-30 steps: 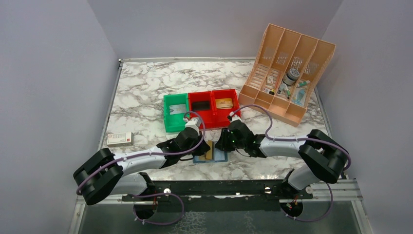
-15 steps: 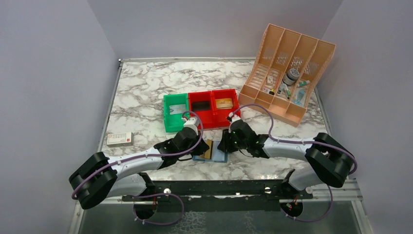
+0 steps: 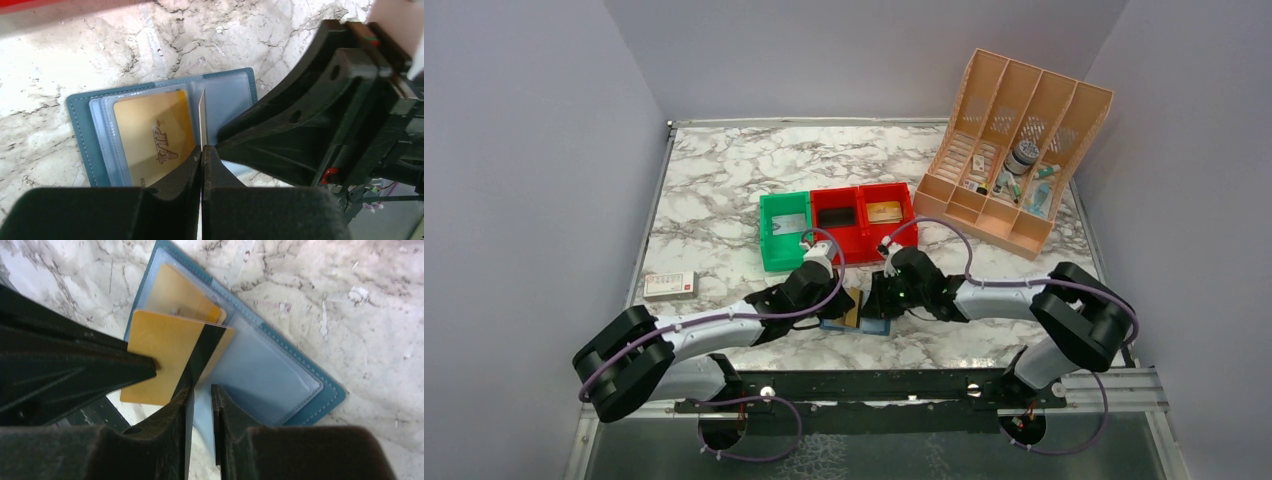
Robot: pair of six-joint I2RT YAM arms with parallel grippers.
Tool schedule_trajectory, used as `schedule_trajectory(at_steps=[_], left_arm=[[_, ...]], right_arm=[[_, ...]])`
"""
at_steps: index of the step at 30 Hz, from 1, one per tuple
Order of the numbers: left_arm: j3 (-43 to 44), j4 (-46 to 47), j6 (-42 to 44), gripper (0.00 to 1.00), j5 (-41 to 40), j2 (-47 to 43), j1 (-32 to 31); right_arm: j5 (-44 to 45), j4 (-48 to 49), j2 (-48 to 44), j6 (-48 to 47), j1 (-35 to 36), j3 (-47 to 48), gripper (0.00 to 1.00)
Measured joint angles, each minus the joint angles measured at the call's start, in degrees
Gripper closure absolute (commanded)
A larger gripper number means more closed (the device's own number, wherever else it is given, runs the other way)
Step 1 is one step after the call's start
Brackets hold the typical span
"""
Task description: Take the credit cards out of the card holder
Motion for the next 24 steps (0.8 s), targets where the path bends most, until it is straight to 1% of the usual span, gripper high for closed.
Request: schedule_trajectory(at_steps=[3,7,9,12,19,24], left_arm=[[0.0,1.4,0.13,0.87,0.57,0.85,0.02],[0.0,3.21,0.57,0.86,2.27,3.69,0.22],[0.0,3.56,0.72,0.89,3.02,5.31,0.22],[0.0,4.07,0.66,1.0,3.63,6.16,0.24],[0.04,3.69,0.63,1.0,3.45,4.87,0.24],[0.02,0.68,0.44,1.0,1.22,0.66,0.24]], right_arm=[[0.22,0.15,2.34,1.11,-0.07,0.96,0.82],[1.4,0.24,2.73,2.47,-0.07,1.11,0.83],[2.08,0.24,2.69,2.91,-0.07,1.09,0.83],[3.1,0.2,2.47,3.39,0.02,1.01,0.83],[4.61,-0.33,1.99,3.37,0.04,1.01,0.83],[5.97,-2.8,0.28,2.89,0.02,0.98,0.84]])
